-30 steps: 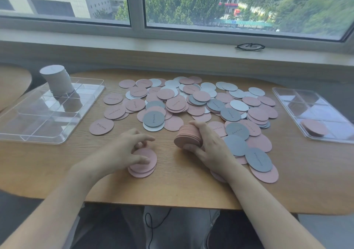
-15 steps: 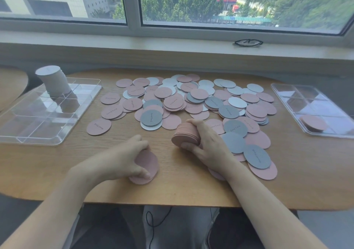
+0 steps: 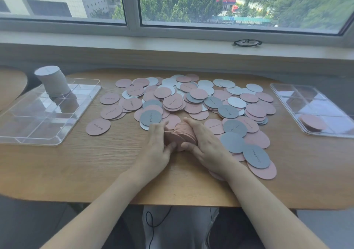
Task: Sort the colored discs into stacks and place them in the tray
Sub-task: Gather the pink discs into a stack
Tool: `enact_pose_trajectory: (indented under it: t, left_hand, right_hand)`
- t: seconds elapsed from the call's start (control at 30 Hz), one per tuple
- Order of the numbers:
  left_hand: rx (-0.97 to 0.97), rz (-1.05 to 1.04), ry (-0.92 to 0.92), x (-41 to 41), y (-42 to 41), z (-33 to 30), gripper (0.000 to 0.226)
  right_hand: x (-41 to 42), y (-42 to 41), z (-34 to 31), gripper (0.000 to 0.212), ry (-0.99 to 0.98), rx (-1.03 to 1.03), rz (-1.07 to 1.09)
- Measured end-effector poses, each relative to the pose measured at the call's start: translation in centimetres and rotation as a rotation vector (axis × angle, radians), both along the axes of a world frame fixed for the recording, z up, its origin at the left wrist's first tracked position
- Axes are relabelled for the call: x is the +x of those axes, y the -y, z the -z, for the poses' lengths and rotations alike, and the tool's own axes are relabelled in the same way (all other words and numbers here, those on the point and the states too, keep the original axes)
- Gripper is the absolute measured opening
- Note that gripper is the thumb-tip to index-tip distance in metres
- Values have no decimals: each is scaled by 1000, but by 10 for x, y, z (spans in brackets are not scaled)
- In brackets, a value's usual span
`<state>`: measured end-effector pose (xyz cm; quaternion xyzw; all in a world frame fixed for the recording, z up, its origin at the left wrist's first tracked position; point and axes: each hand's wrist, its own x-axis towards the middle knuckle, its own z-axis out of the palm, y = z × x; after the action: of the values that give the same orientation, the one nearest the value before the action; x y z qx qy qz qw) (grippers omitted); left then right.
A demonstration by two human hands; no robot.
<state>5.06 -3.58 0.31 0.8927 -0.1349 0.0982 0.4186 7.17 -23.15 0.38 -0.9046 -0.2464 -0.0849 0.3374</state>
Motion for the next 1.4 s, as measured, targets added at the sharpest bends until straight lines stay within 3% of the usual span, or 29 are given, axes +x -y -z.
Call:
enact_pose_trajectory:
  t: [0.17, 0.27, 0.43, 0.53, 0.73, 0.87, 1.03, 1.2, 1.27, 1.4]
  left_hand:
    - [176, 75, 28, 2, 3, 1, 80]
    - [146, 161, 22, 3, 4, 0, 78]
    - [112, 133, 71, 7, 0, 2, 69]
    - [41, 98, 58, 3, -1, 1, 64]
    - [-25, 90, -45, 4, -5, -2, 55]
    - [-42, 109, -77, 3, -7, -4, 56]
    - [-36, 128, -54, -2, -6, -5, 61]
    - [-109, 152, -64, -1, -4, -6, 61]
    - [-117, 153, -65, 0, -4, -5, 61]
    - [-129, 157, -78, 0, -5, -6, 60]
  right_hand:
    - [-3, -4, -2, 81, 51, -136, 13]
    - [-6, -8, -3, 83, 117, -237, 53]
    - [-2, -7, -1, 77, 256, -266, 171]
    - [-2, -8, -6, 64, 292, -159, 160]
    - [-3, -6, -13, 33, 441, 288, 267]
    - [-5, 0, -18, 26, 516, 279, 315]
    - [-3, 22, -21, 16, 217, -23, 201]
    - [-27, 59, -34, 38, -139, -408, 40]
    - [-32, 66, -38, 41, -162, -460, 30]
    - [-31, 62, -38, 28, -141, -403, 46]
